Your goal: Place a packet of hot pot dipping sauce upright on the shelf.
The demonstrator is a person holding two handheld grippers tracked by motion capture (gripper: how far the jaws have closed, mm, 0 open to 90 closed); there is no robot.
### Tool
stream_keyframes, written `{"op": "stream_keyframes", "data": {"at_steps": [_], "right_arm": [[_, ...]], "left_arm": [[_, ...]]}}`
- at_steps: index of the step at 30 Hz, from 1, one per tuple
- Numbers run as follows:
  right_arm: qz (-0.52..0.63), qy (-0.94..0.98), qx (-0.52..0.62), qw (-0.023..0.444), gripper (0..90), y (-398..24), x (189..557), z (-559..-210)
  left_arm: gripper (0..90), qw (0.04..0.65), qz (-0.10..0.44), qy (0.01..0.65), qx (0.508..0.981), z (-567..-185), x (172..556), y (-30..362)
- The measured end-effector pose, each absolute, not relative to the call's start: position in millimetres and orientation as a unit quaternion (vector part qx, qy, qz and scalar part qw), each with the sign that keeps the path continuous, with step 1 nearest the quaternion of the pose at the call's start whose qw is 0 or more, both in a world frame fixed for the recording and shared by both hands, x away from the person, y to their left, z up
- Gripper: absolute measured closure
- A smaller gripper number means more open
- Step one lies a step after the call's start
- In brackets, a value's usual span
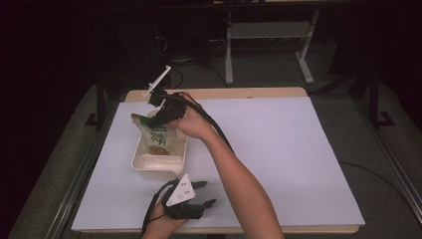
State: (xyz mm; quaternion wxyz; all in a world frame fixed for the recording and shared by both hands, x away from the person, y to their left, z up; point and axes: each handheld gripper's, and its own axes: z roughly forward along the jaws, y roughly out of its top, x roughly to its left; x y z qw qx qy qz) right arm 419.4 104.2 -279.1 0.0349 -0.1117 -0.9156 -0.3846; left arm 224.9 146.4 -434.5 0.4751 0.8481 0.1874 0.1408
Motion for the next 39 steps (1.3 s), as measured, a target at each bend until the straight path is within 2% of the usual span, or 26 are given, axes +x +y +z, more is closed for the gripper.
{"op": "stream_keyframes", "data": {"at_steps": [17,29,39], "right_arm": [[-0.387,-0.911,-0.13,0.065,86.9,104.4,428.3,-306.8],[-0.387,-0.909,-0.145,0.051,70.7,98.0,427.4,-305.1],[-0.385,-0.908,-0.158,0.042,66.1,86.0,430.0,-302.2]], "left_arm": [[40.2,0.475,0.139,0.19,0.848,-435.2,226.2,146.7],[40.2,0.472,0.139,0.185,0.851,-436.4,225.1,144.3],[40.2,0.474,0.138,0.185,0.85,-436.8,225.3,143.8]]}}
